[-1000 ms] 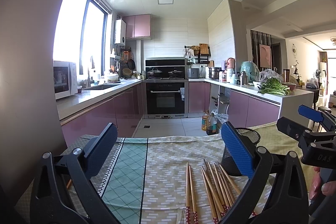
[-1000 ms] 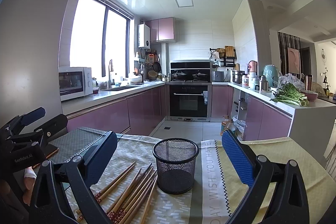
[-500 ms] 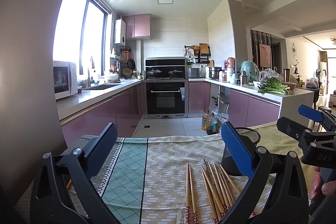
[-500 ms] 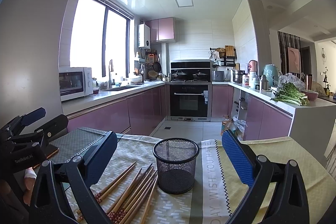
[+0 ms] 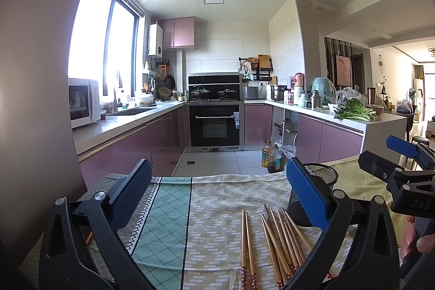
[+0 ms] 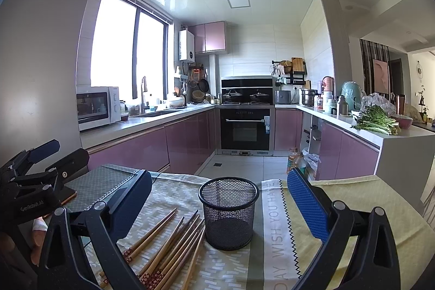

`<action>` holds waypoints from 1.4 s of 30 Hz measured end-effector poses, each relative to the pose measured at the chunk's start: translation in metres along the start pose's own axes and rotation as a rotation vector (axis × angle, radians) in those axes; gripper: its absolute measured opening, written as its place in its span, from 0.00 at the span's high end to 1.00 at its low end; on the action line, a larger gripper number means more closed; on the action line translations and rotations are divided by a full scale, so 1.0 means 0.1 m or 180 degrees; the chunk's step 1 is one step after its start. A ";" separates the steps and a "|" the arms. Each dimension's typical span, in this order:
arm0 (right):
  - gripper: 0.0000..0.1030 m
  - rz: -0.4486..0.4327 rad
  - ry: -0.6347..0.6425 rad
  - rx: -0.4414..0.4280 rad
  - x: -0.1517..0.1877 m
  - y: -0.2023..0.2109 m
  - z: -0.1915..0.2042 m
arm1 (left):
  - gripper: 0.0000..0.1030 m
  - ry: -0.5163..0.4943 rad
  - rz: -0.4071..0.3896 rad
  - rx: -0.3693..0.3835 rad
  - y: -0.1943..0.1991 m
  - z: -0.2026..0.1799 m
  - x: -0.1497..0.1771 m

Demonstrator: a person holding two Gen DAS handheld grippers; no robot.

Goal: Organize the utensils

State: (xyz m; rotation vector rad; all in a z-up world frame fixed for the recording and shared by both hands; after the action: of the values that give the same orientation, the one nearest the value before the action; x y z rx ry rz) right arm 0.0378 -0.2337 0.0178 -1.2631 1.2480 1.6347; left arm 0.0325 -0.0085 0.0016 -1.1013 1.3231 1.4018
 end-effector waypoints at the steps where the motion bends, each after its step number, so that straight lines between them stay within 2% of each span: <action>1: 0.06 0.0001 -0.0002 0.0001 0.00 0.00 -0.01 | 0.05 -0.0001 0.0000 -0.0005 0.00 0.00 0.00; 31: 0.06 0.0031 -0.0036 -0.0019 0.02 -0.01 -0.02 | 0.05 -0.0022 0.0075 0.0003 -0.04 -0.03 0.04; 42: 0.06 0.0121 -0.0058 -0.0067 0.07 -0.06 -0.03 | 0.05 -0.0040 0.0187 0.0004 -0.06 -0.02 0.05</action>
State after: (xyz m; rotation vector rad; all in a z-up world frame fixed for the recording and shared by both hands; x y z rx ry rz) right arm 0.0427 -0.2346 0.0095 -1.2414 1.2538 1.6867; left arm 0.0379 -0.0102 -0.0043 -1.0589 1.3567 1.4483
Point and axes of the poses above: each gripper's, at about its wrist camera, not at the fingertips, and y roughly against the way its jaws point, z to its left, x to its underside, the point moved 5 cm from there along -y, roughly the way its jaws point, and after that the axes turned 5 degrees about z, right-handed, at the moved point
